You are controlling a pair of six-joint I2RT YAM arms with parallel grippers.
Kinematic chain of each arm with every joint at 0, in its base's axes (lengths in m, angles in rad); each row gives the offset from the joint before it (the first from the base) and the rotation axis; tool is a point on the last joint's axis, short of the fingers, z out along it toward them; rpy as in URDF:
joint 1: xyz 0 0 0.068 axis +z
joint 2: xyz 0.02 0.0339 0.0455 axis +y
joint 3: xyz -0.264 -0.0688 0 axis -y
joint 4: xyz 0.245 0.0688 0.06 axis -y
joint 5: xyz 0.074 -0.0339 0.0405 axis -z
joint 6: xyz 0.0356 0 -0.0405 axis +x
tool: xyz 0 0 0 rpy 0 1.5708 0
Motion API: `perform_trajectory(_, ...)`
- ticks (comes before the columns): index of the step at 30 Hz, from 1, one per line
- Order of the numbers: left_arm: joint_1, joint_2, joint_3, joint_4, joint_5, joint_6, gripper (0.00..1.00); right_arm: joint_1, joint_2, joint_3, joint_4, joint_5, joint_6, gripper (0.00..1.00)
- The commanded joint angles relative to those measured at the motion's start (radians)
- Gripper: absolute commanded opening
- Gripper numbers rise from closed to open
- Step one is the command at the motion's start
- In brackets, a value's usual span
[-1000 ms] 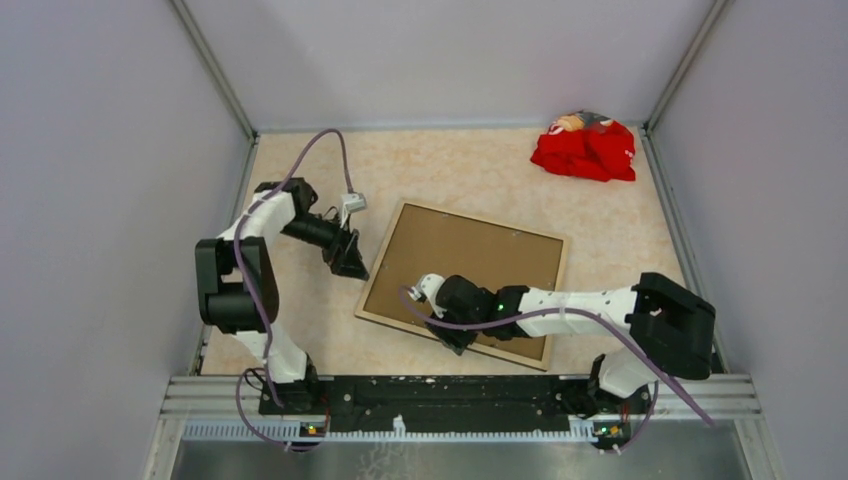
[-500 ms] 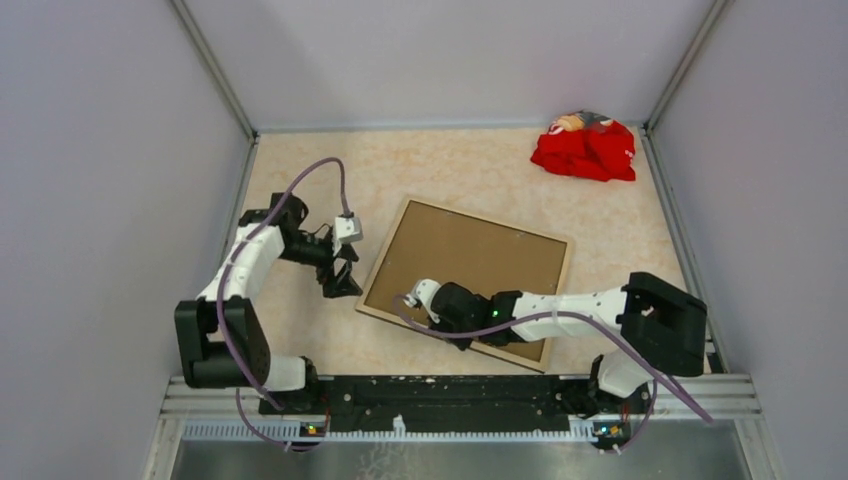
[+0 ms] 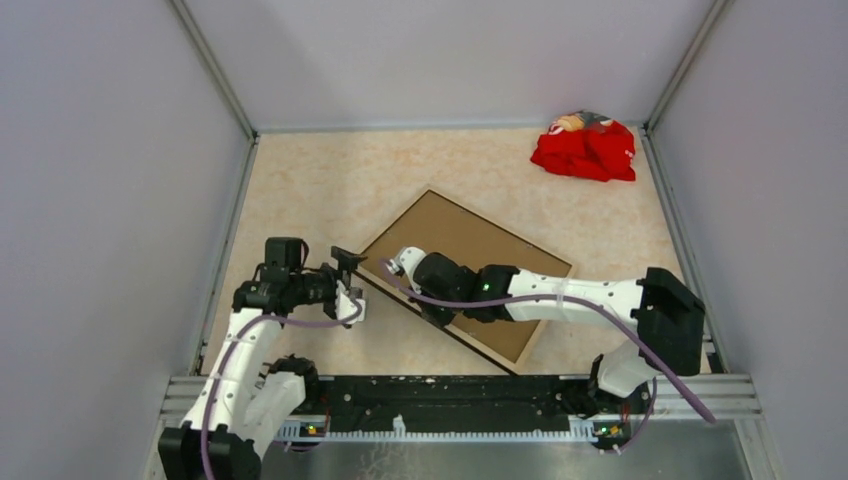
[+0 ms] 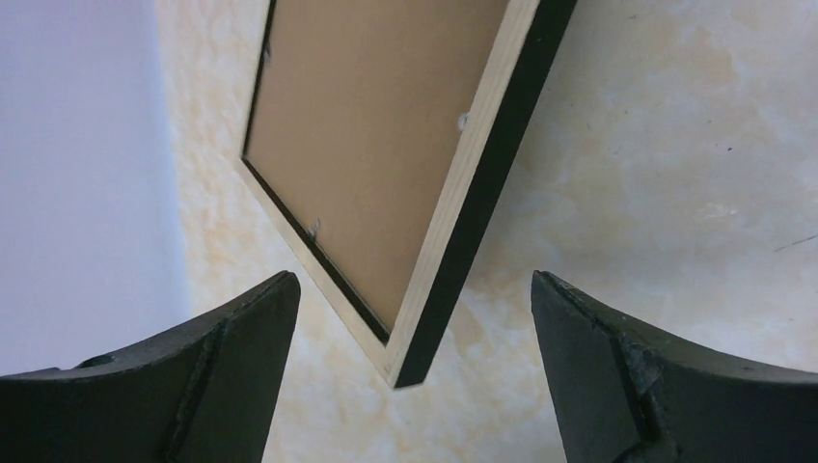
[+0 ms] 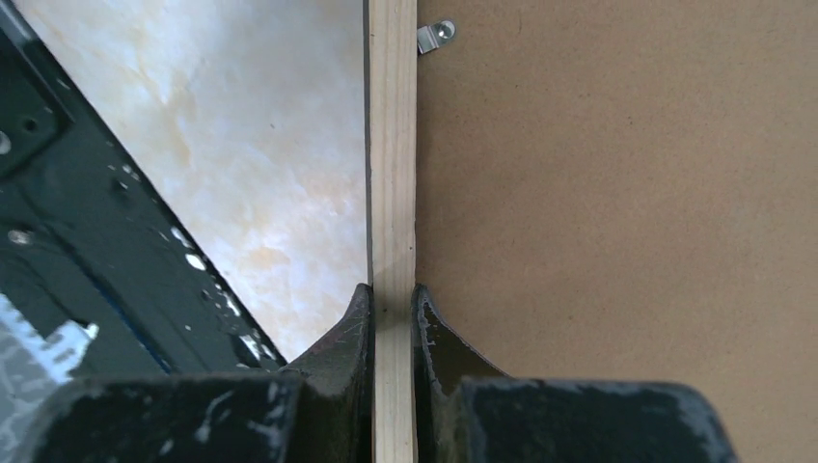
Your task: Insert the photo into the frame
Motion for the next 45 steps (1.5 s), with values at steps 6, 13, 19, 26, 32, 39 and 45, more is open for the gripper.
perform_trajectory(6,-0.105,-0.092,-0.074,0.113,-0.044,0.277,0.92,-0.066,-0.060,0.153,0.024,-0.121,0.059,0.00)
perform_trajectory(13,-0.141,-0.134,-0.172,0.290,-0.099,0.362,0.78,-0.094,-0.056,0.195,0.012,-0.193,0.070,0.00)
perform_trajectory(19,-0.174,-0.137,-0.271,0.607,-0.148,0.318,0.55,-0.101,-0.065,0.205,-0.002,-0.214,0.076,0.00)
perform_trajectory(26,-0.184,-0.078,-0.217,0.640,-0.185,0.246,0.25,-0.116,-0.085,0.215,-0.021,-0.222,0.080,0.00)
perform_trajectory(32,-0.189,-0.053,-0.110,0.543,-0.153,0.090,0.00,-0.119,-0.131,0.240,-0.102,-0.147,0.005,0.41)
perform_trajectory(39,-0.189,0.063,0.134,0.200,-0.107,-0.003,0.00,-0.074,-0.259,0.224,-0.215,-0.034,-0.202,0.90)
perform_trajectory(45,-0.189,0.099,0.194,0.134,-0.116,-0.012,0.00,0.082,-0.318,0.139,-0.313,0.140,-0.269,0.99)
